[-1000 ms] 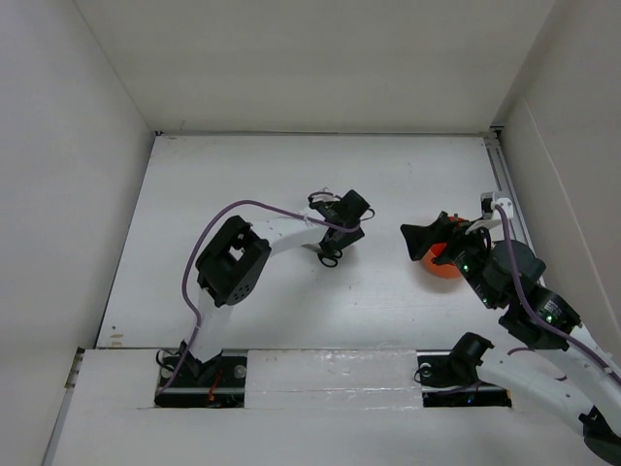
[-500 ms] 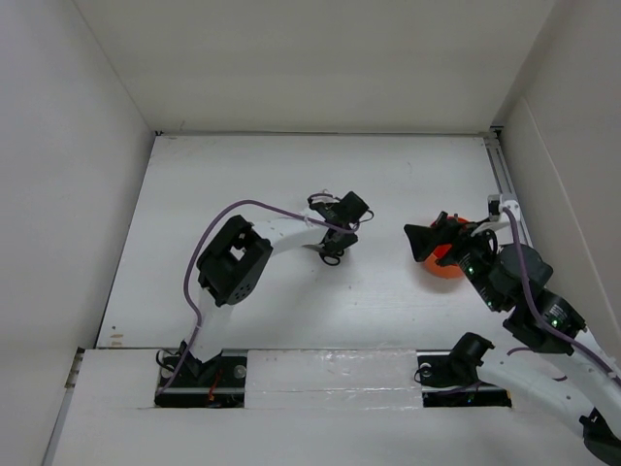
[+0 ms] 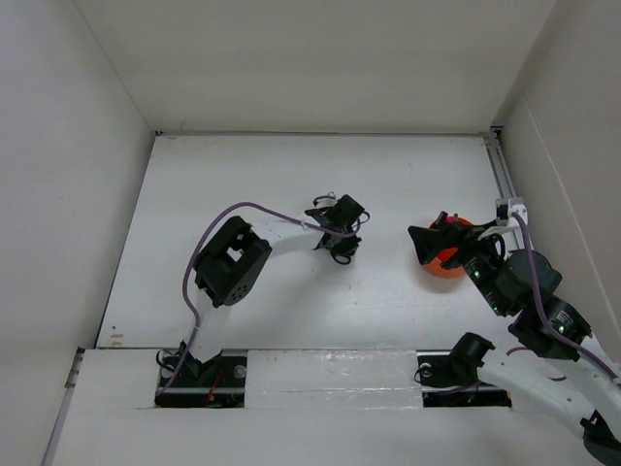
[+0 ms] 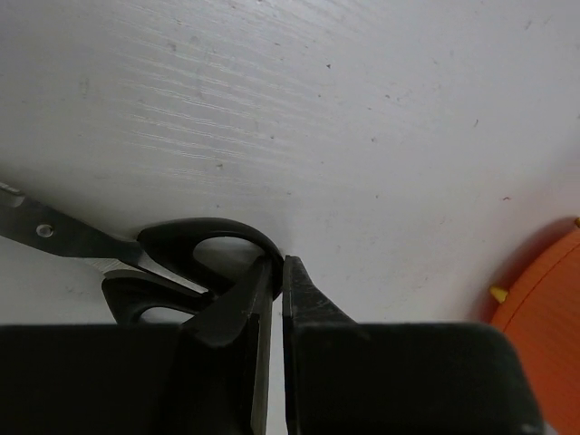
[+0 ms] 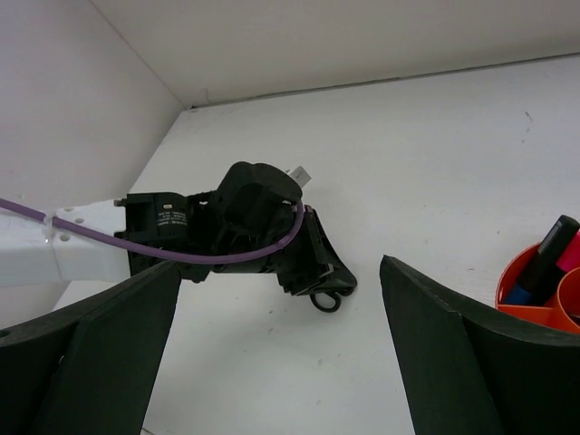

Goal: Sort the stationery into containers
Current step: Pick up the scissors from the center of the board.

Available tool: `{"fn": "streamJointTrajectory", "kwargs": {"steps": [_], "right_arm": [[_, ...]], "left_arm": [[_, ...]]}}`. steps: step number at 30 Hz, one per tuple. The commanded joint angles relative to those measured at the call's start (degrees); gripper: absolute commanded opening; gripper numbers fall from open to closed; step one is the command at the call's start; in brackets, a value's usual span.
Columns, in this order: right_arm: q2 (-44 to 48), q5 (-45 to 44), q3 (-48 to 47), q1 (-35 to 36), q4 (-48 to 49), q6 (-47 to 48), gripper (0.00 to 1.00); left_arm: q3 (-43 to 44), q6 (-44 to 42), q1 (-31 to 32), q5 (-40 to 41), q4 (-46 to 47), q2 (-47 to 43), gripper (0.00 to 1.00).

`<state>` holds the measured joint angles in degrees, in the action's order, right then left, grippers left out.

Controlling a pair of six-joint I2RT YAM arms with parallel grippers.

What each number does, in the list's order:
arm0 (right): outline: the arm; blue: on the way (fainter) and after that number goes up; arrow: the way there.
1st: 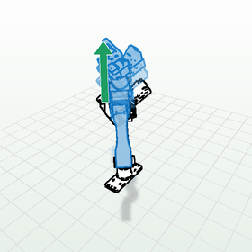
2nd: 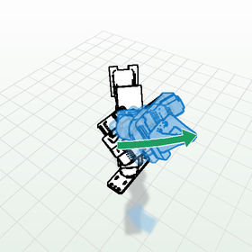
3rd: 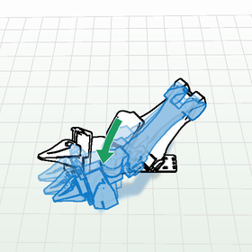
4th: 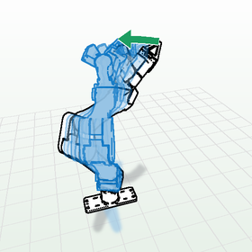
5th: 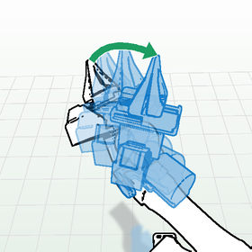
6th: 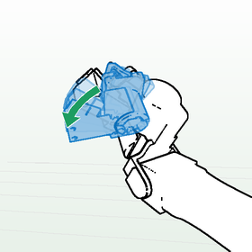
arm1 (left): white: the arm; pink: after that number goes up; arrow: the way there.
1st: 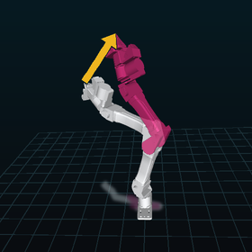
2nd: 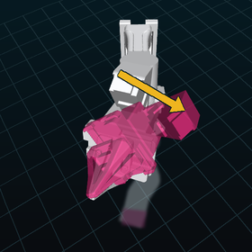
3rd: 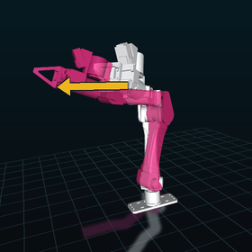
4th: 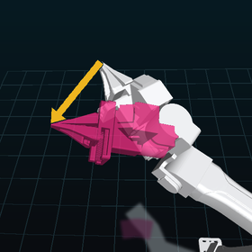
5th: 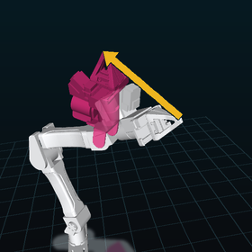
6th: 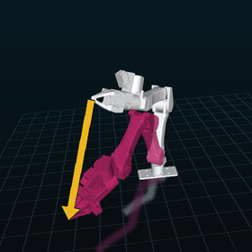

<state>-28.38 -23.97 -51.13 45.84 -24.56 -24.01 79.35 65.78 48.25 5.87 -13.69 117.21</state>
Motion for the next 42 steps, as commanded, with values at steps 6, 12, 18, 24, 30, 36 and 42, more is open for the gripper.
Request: {"fn": "streamJointTrajectory", "kwargs": {"steps": [6,12,18,24,30,36,42], "right_arm": [[1.0,0.1,-0.1,0.6,1.8,-0.2,0.96],[1.0,0.6,-0.1,0.6,1.8,-0.2,0.96],[1.0,0.6,-0.1,0.6,1.8,-0.2,0.96],[1.6,1.2,-0.1,0.6,1.8,-0.2,0.96],[2.1,2.3,-0.1,0.6,2.3,-0.2,0.96],[2.7,2.8,0.4,0.6,2.8,-0.2,0.96],[3.8,2.8,0.4,0.6,2.8,-0.2,0.96]], "left_arm": [[-7.2,-4.5,0.4,-3.8,-6.6,6.2,0.00],[-9.0,-7.0,1.1,-0.9,-5.5,4.4,0.00],[-5.7,-9.8,1.1,4.1,-12.6,6.4,0.00],[-3.5,-10.9,1.6,10.3,-18.9,7.9,0.00],[-3.5,-13.3,1.6,12.2,-20.9,9.5,0.16],[-4.7,-15.6,1.6,10.9,-19.6,11.5,0.22],[-4.7,-17.3,1.6,10.8,-19.6,14.1,0.08]]}}
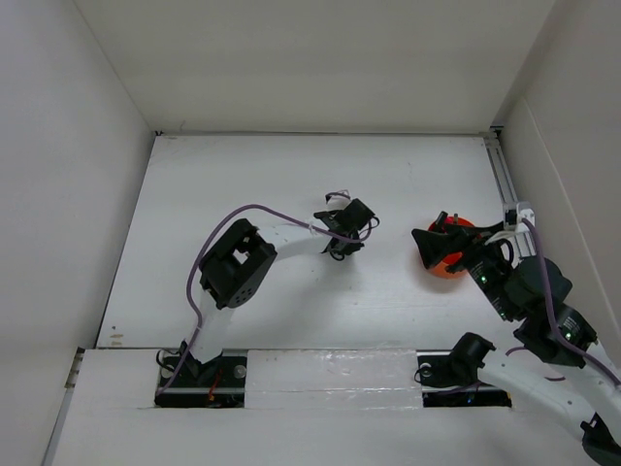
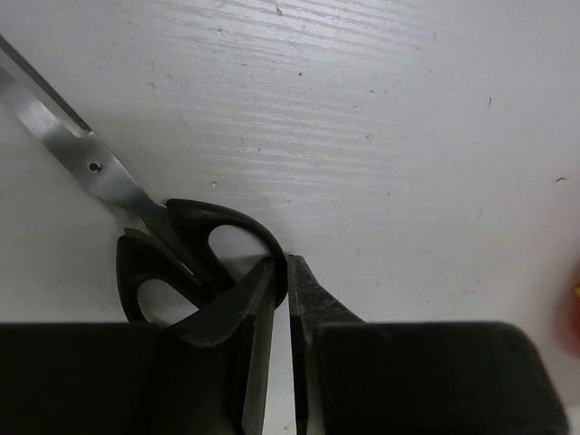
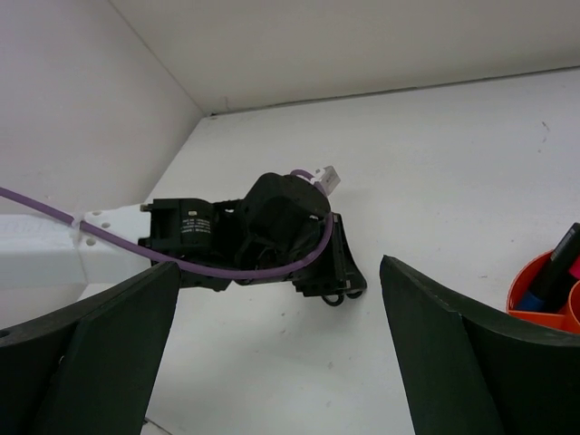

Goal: Sort the stationery into containers
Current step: Pick up the scissors from the center of the board.

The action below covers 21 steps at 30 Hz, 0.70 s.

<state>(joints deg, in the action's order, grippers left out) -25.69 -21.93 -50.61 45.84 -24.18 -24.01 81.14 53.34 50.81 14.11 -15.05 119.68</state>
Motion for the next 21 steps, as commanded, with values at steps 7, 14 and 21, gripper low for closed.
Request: {"fn": "streamJointTrajectory", "kwargs": {"steps": [7,14,21], "right_arm": [[1.6,1.3,0.5,0.6,3.0,-0.2,0.96],[1.6,1.8,0.5,0.6,3.0,-0.2,0.96],[1.6,1.8,0.5,0.6,3.0,-0.8,0.96]], "left_arm": [[-6.5,-6.4,-1.0,2.9,-18.6,12.9,0.08],[-9.7,-8.7,-1.0,-0.2,-14.3,14.0,0.00],[-11.3,-10.1,0.8,-0.7,-11.7,12.2,0.00]]}}
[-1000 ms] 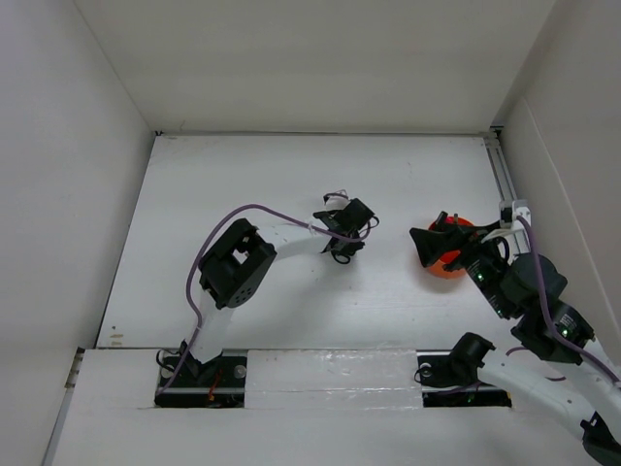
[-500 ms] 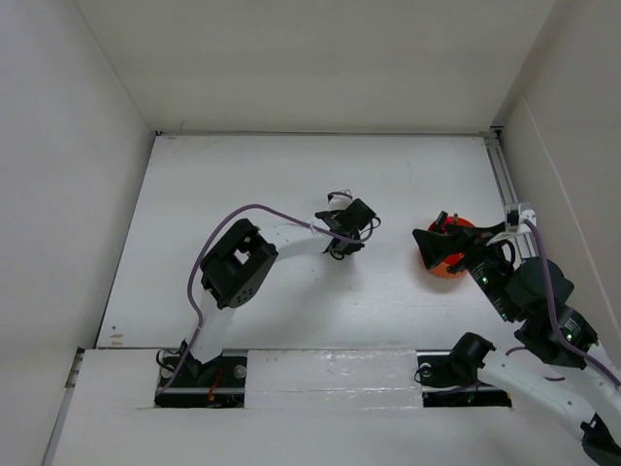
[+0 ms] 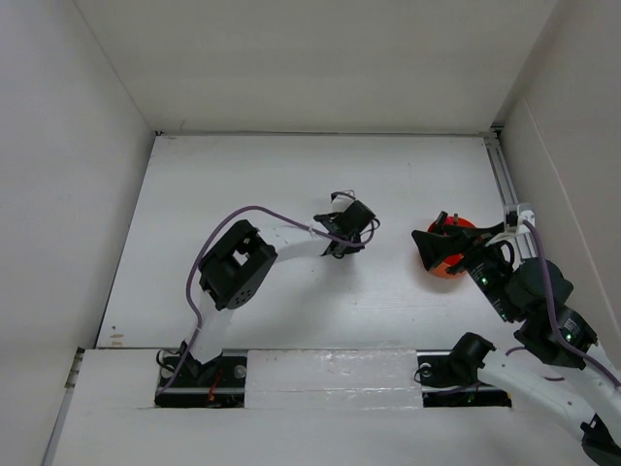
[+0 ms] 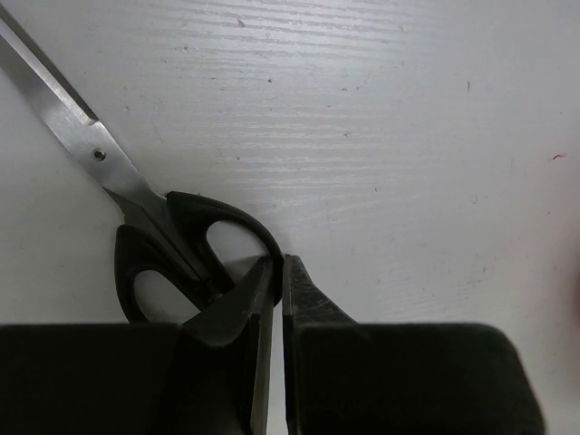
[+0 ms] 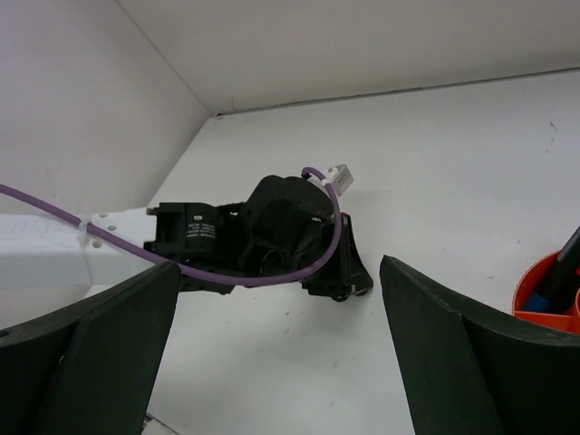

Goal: Sort the stationery into containers
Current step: Pick up the scissors from the center of the board.

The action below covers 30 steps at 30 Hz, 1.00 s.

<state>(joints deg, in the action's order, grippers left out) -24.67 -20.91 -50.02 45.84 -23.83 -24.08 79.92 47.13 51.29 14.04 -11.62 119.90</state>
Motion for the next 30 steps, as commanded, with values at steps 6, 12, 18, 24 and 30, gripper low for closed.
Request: {"fn": "streamJointTrajectory", "kwargs": {"steps": [6,12,18,24,30], "right_arm": [[1.1,-4.7,-0.1,0.6,1.6,-4.3,0.96],[1.1,-6.3,-0.1,0.6,2.2,-6.4,0.96],[-2.9,-7.0,-0.1,-0.1,4.8,-7.0,0.96],[-15.1,12.1,-4.0,-11.9,9.8,-5.7,0.96],[-31.1,33.3,-5.5,-23.1,14.7,-4.4,0.93]], "left_arm": [[-10.0,-2.4,8.8,9.5,-19.0,4.7,0.00],[-7.0,6.6,16.5,24.2,-29.8,3.1,0.00],[-11.2,8.4,18.6,24.8,-26.7,-3.5,0.00],[-12.1,7.2,22.2,26.0,-26.2,-8.0,0.00],[-14.2,5.1,22.8,24.3,-24.2,-12.8,0.00]]}}
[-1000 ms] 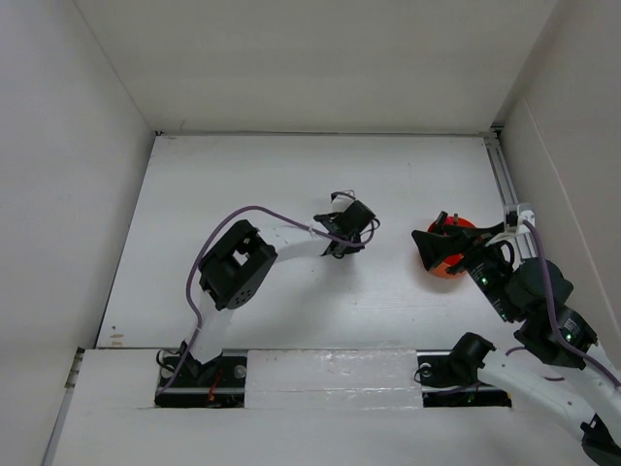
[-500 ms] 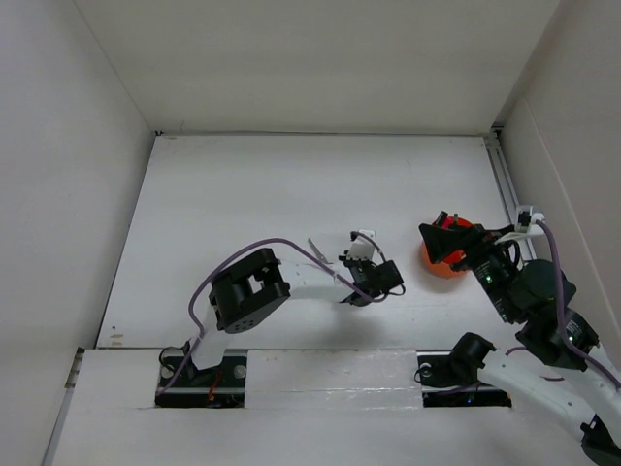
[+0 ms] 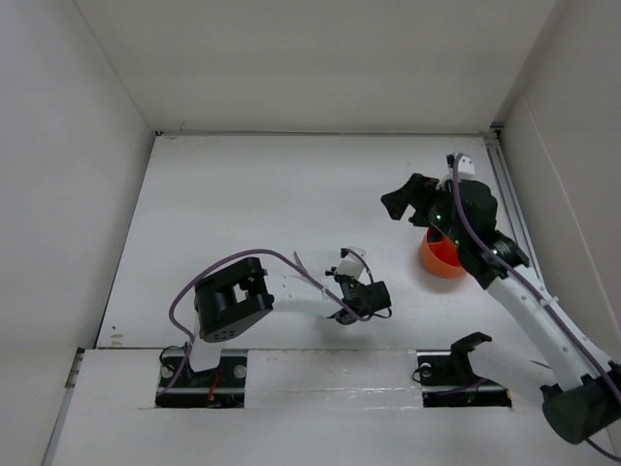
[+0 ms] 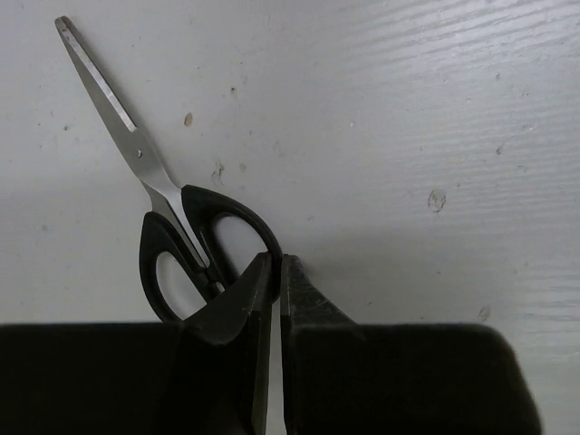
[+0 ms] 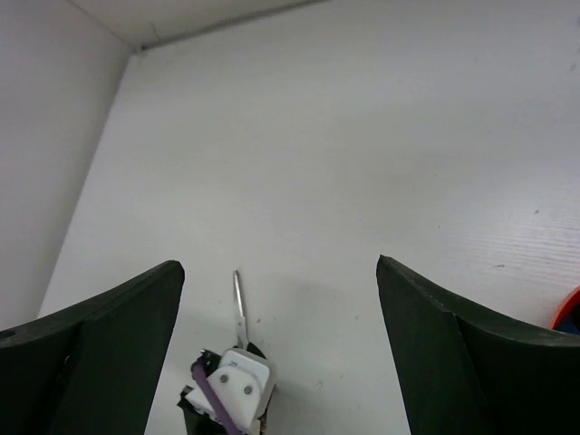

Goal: Sort the stationery into containers
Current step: Pick up the scissors from the center of the board.

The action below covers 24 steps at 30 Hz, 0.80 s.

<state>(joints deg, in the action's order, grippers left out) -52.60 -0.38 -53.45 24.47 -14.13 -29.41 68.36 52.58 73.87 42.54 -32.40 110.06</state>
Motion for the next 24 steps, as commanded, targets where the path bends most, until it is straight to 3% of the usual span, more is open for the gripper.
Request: {"fn": "streamJointTrajectory", "kwargs": {"steps": [1,9,24], "right_arm": [[-4.0,12.8,-2.1,-1.7,5.7,0.9,0.93],[-4.1,13.9,-1.5,-1.7,7.7,0.4,0.93],[-14.1,27.4,-4.3,-2.8,10.9,1.5,0.92]], "left_arm": [[-3.1,-0.9,0.2,-4.2,-3.4,-2.9,0.00],[-5.5,0.7,0.2,-4.2,-2.3,-4.2,0.00],[-1.3,0.7,0.2,1.0,-10.8,-10.4,0.00]]}}
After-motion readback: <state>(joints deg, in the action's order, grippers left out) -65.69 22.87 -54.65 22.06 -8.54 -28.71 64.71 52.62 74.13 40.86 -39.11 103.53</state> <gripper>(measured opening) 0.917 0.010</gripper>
